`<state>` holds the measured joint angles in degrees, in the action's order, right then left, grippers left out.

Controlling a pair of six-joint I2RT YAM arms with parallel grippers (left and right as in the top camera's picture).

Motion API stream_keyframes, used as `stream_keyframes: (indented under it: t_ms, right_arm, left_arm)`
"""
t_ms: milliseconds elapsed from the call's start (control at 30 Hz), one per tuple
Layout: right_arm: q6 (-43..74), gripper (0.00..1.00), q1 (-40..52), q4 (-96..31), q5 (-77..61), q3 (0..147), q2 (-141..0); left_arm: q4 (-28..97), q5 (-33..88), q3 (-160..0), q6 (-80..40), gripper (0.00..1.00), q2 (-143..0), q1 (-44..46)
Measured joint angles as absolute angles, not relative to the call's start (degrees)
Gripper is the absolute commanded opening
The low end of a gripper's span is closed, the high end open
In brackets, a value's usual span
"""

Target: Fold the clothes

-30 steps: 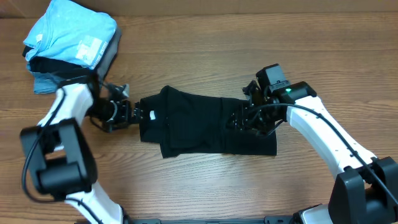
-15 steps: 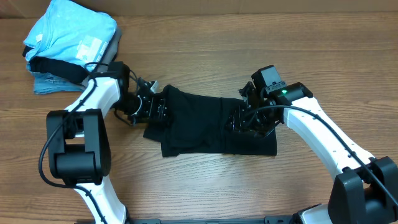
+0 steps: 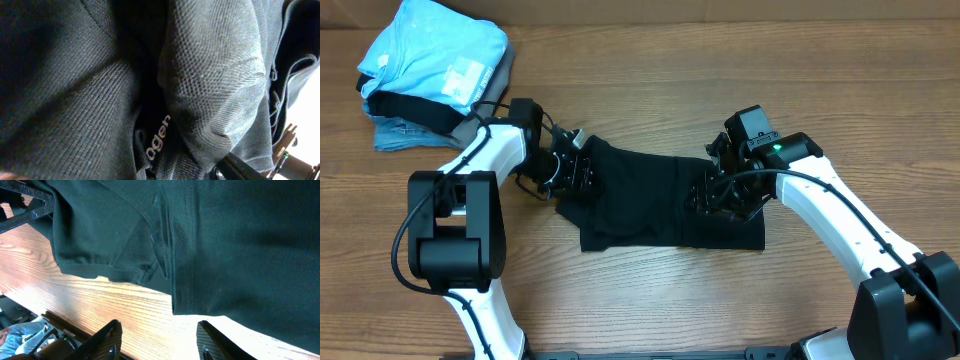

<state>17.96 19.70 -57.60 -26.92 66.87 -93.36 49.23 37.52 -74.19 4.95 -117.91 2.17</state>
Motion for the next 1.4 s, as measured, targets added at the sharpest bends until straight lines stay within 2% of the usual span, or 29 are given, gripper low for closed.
stream_keyframes:
  t_ms: [33,100,167,267,767,900,1067,1133,1200,1267,1333,1400]
  right_arm:
    - [17.96,0.52,19.70,-57.65,-26.81,66.87,-93.36]
    - [17.93,0.52,19.70,-57.71,-26.74,66.87,-93.36]
    - [17.96,0.52,19.70,-57.74,-26.74,66.87,-93.36]
    - [17.96,0.52,19.70,-57.95,-26.76,66.87,-93.36]
    - [17.96,0.52,19.70,-58.57,-26.24,66.87,-93.36]
    - [17.96,0.52,19.70,-58.50,-25.82,66.87,-93.36]
    - [17.93,0.52,19.70,-58.57,-25.45,66.87,-93.36]
    - [17.96,0.52,19.70,-58.57,-25.43,66.87,-93.36]
    - [17.93,0.52,19.70,-58.52,-25.41,66.87,-93.36]
    - [17.96,0.52,19.70,-58.59,-25.34,66.87,-93.36]
    - [17.93,0.51,19.70,-58.70,-25.23,66.87,-93.36]
    - [17.98,0.50,19.70,-58.76,-25.23,66.87,-93.36]
  left_arm:
    - [49.32,37.50,-74.19,4.84,0.79,-117.93,2.17]
    - [49.74,37.50,-74.32,4.64,0.88,-117.93,2.28]
    - [50.89,37.80,-74.70,4.56,0.95,-117.71,2.26]
    - [51.37,38.06,-74.89,4.56,0.99,-117.32,2.13]
    - [52.58,41.98,-74.13,4.93,0.98,-117.56,-3.51]
    - [51.90,42.74,-73.69,5.02,0.98,-117.56,-3.42]
    - [48.29,42.83,-73.30,4.99,0.93,-117.38,-0.80]
    - [47.42,42.59,-73.25,4.82,0.89,-117.34,0.71]
    - [46.92,41.85,-73.23,4.80,0.79,-117.27,1.98]
    - [46.61,40.58,-73.14,4.64,0.62,-117.27,2.66]
    - [46.41,39.55,-72.97,4.38,0.34,-117.43,2.79]
    - [45.98,37.87,-72.55,4.16,0.20,-117.82,2.81]
